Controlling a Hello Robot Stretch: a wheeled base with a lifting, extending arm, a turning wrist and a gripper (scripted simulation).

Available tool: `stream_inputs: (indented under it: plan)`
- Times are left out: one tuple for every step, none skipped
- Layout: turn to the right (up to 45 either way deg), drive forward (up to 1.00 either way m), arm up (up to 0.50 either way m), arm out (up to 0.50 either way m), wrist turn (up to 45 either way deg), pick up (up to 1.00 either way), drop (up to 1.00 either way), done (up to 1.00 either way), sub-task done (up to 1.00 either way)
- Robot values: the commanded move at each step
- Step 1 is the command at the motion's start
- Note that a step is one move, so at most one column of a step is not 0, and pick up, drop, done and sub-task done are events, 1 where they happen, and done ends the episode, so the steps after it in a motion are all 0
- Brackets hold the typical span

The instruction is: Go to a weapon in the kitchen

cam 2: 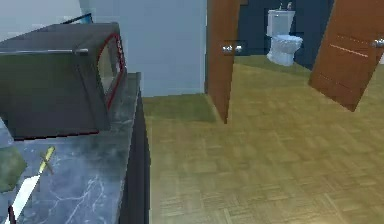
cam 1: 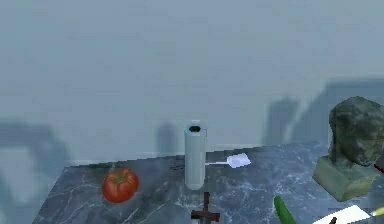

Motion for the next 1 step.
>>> stream_inputs:
  plan:
    - [0.0,0.00,0.00,0.00,0.0,0.00,0.00,1.00,0.00]
